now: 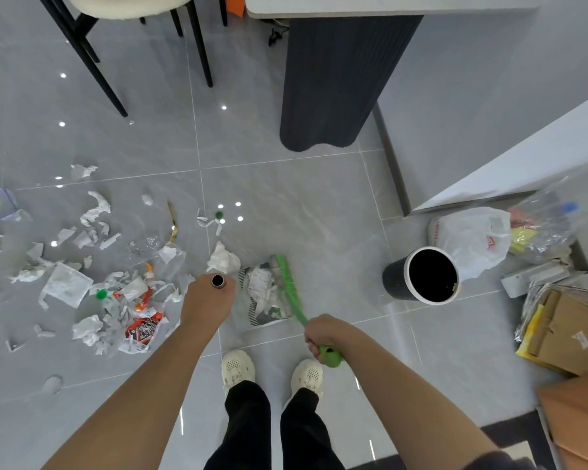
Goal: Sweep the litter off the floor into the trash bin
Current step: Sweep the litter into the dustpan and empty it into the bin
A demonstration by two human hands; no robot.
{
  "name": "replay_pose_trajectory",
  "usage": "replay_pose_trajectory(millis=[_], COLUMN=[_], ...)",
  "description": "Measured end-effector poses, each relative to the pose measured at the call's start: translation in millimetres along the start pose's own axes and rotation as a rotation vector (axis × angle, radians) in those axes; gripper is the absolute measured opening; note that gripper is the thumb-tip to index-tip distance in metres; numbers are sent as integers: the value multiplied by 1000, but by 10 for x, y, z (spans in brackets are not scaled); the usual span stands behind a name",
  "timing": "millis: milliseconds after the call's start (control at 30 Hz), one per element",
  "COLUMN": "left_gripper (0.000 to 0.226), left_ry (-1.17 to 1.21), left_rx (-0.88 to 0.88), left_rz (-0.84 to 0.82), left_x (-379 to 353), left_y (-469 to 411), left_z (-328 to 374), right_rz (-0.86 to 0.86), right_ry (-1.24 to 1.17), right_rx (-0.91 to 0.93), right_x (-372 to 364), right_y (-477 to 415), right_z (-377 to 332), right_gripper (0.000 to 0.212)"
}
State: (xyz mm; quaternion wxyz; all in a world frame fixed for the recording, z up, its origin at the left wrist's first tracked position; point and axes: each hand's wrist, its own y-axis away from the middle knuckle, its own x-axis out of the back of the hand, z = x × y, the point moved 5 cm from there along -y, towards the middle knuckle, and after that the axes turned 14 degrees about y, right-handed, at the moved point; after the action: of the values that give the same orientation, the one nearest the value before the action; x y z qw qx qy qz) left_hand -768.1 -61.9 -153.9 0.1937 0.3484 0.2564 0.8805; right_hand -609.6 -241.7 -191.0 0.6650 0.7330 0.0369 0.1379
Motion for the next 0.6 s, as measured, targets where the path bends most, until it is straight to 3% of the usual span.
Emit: replay_pose_trajectory(millis=[267,600], left_gripper=[30,26], left_ry=[173,268], left_rx=[61,-7], left_rz=[7,-51], left_x=[113,258], left_y=[-104,172], left_z=[17,691], right_rz=[-220,-15], right_ry=[-344,-2], right_rx=[-45,-51], right_x=[79,691], right_y=[368,1120], right_z=[-38,378], right_gripper=[15,7])
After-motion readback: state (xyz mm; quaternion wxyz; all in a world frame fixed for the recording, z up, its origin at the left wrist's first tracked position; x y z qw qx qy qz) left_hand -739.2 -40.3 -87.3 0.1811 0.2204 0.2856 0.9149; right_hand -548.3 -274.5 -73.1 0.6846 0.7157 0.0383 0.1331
